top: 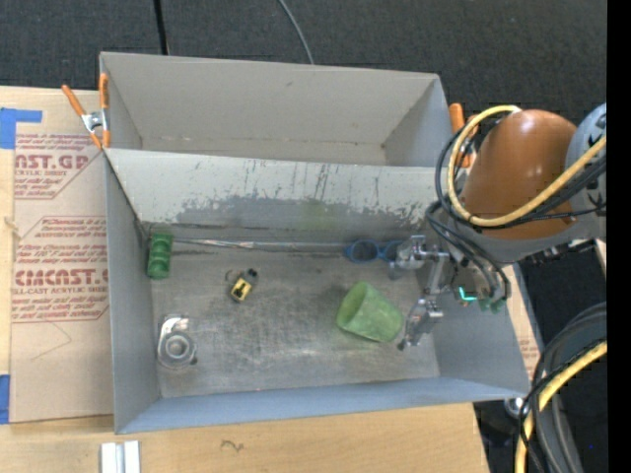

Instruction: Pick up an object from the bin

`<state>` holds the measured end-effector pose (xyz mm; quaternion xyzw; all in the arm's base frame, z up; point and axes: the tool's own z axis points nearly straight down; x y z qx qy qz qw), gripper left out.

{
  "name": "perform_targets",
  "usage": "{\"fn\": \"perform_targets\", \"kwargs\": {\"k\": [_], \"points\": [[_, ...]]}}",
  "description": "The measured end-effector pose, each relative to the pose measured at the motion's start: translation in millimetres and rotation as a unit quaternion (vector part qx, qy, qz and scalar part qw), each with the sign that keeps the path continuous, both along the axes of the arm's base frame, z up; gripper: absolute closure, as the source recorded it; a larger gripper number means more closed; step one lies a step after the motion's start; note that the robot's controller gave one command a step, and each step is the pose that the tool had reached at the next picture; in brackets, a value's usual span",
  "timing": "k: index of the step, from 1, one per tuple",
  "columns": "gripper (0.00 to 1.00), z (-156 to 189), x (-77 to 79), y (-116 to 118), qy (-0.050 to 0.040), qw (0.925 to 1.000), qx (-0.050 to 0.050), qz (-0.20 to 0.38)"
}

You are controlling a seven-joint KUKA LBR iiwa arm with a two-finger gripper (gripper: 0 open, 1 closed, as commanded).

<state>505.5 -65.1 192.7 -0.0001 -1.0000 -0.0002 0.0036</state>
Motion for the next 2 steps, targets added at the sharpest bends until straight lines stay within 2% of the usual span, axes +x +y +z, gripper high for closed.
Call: {"fn": "perform_targets", "kwargs": {"k": [1, 2], "points": [[0.0, -94.8, 26.8, 36.2, -0.0008, 0.9963, 0.001, -0.086], [0.0, -120.7, 40.9, 15.9, -0.0058, 0.9999, 0.0, -0.015]]}}
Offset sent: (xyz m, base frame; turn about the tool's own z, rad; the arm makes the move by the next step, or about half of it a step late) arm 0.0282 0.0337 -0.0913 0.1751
